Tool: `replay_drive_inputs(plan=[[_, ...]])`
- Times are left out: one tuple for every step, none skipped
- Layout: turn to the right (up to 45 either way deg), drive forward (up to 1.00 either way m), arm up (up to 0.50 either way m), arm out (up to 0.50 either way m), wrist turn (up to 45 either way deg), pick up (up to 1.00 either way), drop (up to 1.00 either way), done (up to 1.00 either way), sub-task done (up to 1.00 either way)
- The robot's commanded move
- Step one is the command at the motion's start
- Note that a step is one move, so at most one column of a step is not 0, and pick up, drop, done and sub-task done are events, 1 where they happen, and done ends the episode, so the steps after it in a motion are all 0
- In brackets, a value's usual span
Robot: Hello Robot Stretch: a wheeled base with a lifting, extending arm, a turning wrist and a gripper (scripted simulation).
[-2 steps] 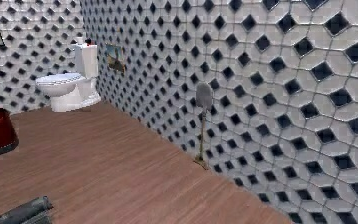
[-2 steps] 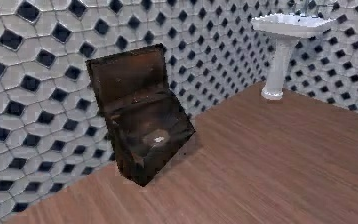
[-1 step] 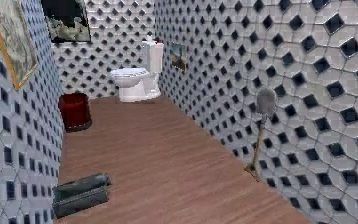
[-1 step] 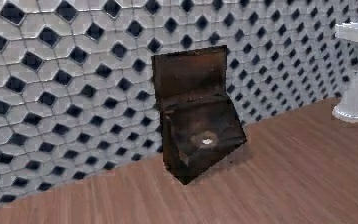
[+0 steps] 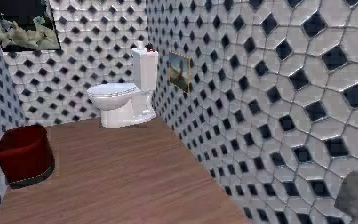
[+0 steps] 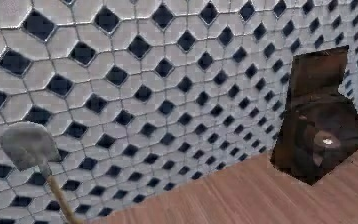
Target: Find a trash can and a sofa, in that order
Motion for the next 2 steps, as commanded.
replay_drive_inputs(plan=[[-12.0, 0.0, 0.0, 0.0, 0.0, 0.0, 0.0, 0.0, 0.0], [0.0, 0.25, 0.0, 0.0, 0.0, 0.0, 0.0, 0.0, 0.0]])
